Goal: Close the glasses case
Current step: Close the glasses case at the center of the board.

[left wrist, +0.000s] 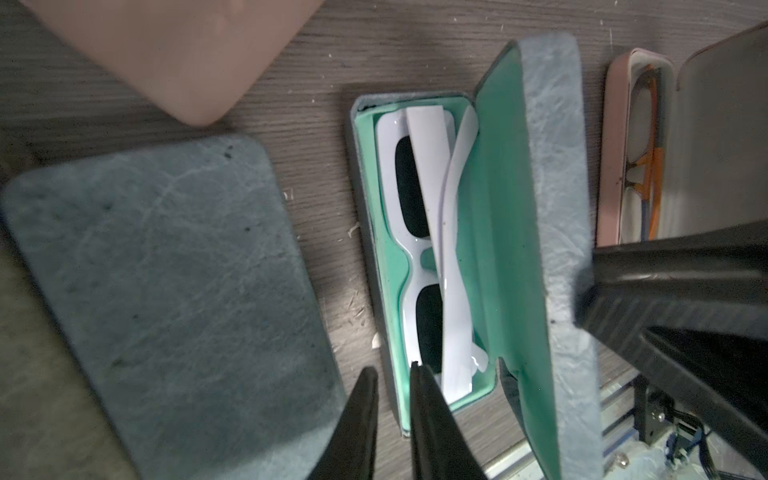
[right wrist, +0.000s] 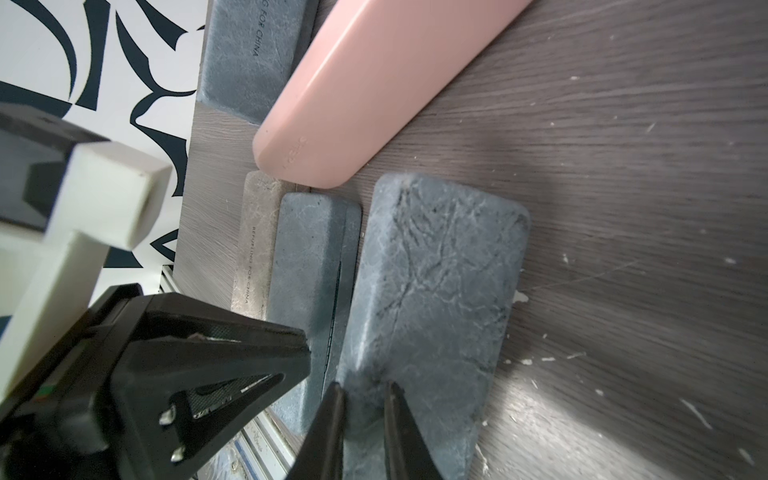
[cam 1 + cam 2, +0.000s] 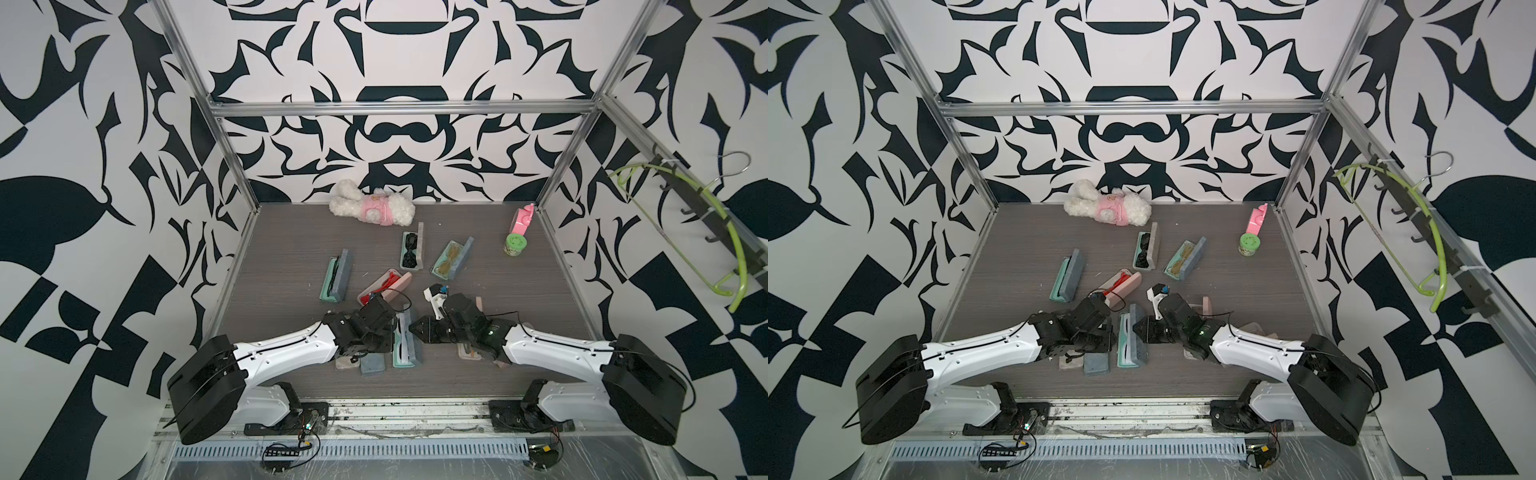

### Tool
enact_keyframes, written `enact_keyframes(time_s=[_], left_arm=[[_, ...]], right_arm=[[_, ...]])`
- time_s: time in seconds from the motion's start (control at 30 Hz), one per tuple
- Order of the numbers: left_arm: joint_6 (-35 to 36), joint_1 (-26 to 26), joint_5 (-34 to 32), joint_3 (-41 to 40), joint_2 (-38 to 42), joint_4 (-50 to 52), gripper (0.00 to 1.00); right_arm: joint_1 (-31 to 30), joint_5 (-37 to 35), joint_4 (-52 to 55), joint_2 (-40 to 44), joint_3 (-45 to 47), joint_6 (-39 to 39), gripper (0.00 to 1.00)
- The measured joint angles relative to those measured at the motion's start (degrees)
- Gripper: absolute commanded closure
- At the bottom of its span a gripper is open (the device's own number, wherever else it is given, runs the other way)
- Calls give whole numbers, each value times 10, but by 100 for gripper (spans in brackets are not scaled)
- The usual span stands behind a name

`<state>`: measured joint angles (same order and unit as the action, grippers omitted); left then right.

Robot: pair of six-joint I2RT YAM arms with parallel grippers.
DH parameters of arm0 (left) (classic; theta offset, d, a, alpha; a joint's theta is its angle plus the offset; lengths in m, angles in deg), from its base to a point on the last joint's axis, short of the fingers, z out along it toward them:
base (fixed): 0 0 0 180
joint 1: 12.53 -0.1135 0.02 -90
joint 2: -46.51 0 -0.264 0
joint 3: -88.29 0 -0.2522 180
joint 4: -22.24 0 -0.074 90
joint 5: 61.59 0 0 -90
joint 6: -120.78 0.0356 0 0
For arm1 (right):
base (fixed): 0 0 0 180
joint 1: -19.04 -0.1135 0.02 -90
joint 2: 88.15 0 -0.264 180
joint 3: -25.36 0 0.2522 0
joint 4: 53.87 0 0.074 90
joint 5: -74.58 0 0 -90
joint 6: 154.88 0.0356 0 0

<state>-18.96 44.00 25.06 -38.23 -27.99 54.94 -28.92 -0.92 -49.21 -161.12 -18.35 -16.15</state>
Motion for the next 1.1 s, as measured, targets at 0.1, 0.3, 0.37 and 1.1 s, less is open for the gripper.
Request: enact_keyframes(time_s=[0.1,0.3,0.37,1.1], left_arm=[[0,0,-1,0,0,0,80],[0,0,-1,0,0,0,80],[0,0,-1,0,0,0,80],[-2,0,-1,0,0,0,80]], right_arm=[[0,1,-2,-2,0,0,81],[0,2,-7,-5,0,3,82],[0,3,-11,-7,0,4,82],[0,7,-24,-17,0,7,83]])
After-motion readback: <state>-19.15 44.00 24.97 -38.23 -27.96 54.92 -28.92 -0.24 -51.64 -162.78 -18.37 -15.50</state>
